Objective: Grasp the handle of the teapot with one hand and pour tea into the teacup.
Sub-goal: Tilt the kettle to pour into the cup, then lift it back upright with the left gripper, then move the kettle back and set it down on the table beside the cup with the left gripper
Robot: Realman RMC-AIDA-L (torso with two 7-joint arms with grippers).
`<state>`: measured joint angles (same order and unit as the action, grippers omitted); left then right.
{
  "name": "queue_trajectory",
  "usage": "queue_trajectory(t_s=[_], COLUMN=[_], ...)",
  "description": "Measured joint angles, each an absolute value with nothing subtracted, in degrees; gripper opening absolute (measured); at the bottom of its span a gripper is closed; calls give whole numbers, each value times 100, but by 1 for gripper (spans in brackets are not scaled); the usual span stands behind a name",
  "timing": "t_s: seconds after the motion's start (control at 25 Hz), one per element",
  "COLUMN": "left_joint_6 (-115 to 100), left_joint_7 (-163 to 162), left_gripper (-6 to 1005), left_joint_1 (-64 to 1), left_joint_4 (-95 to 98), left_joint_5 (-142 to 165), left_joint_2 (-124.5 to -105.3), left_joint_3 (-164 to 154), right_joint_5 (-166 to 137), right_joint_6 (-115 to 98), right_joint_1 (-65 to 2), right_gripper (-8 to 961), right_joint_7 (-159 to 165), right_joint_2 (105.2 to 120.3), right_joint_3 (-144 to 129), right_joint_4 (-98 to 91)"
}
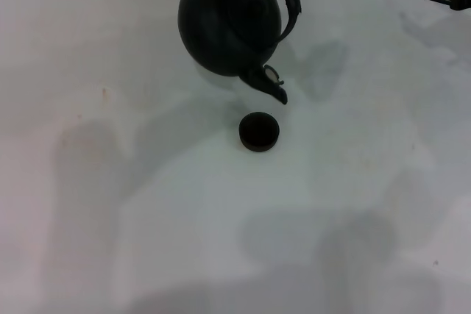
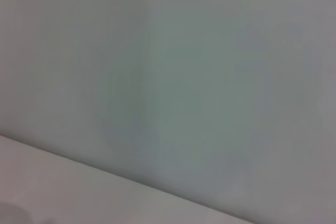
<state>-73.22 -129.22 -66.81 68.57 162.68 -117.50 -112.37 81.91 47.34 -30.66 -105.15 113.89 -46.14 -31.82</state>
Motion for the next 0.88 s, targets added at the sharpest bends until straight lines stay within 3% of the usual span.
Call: queue_trajectory(t_s=[0.48,0.88], left_joint_6=[-7406,-7016], left_joint_7=[-12987,-13147], left_gripper=[141,136], left_joint_1=[-5254,-4025], left_joint_4=[8322,9217], left_joint_5=[16263,16241], left_joint_2=[-11627,-11793], left_joint_3=[-9872,-8892], right_joint_5=[8191,8191], right_joint_6=[4653,4692], right_joint_1=[-3117,-3220], right_gripper=[856,856], right_joint_7=[-10475,-10416], right_joint_2=[11390,11360], right_joint_3=[-4614,-4633], right_joint_4=[-3181,-3202])
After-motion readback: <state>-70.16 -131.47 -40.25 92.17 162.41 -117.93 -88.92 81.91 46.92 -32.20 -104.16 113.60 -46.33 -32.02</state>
